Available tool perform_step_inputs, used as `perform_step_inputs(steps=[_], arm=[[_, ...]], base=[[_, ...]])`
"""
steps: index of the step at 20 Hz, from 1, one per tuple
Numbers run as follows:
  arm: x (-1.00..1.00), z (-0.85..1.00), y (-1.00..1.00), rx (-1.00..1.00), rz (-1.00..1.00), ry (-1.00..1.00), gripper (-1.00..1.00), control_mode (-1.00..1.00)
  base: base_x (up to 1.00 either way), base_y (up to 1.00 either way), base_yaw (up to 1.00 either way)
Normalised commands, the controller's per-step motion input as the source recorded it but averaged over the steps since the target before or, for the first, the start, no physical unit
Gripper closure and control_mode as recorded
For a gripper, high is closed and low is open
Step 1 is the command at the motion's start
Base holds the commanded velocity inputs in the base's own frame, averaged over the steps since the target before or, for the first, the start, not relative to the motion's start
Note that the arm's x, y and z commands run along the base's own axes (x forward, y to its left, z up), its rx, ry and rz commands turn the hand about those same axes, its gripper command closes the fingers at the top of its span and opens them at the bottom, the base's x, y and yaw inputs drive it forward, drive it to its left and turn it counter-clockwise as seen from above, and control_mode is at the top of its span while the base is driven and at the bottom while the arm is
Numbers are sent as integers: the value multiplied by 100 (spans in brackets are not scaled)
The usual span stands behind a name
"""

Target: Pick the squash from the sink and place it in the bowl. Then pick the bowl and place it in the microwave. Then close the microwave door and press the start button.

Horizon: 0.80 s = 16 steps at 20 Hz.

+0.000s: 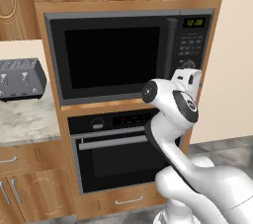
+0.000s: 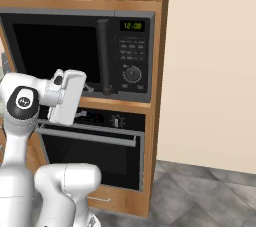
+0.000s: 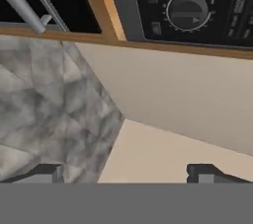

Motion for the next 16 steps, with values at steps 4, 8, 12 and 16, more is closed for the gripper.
perform_step_inputs(steps=[4, 8, 12, 16], arm=[[40, 0, -32, 13, 48, 0, -100, -100], [41, 1, -6, 13, 46, 2, -100, -100], [9, 5, 0, 10, 54, 8, -100, -100], [1, 14, -5, 14, 61, 5, -100, -100]], base=[[0, 0, 0], [0, 0, 0], [0, 0, 0], [0, 0, 0]])
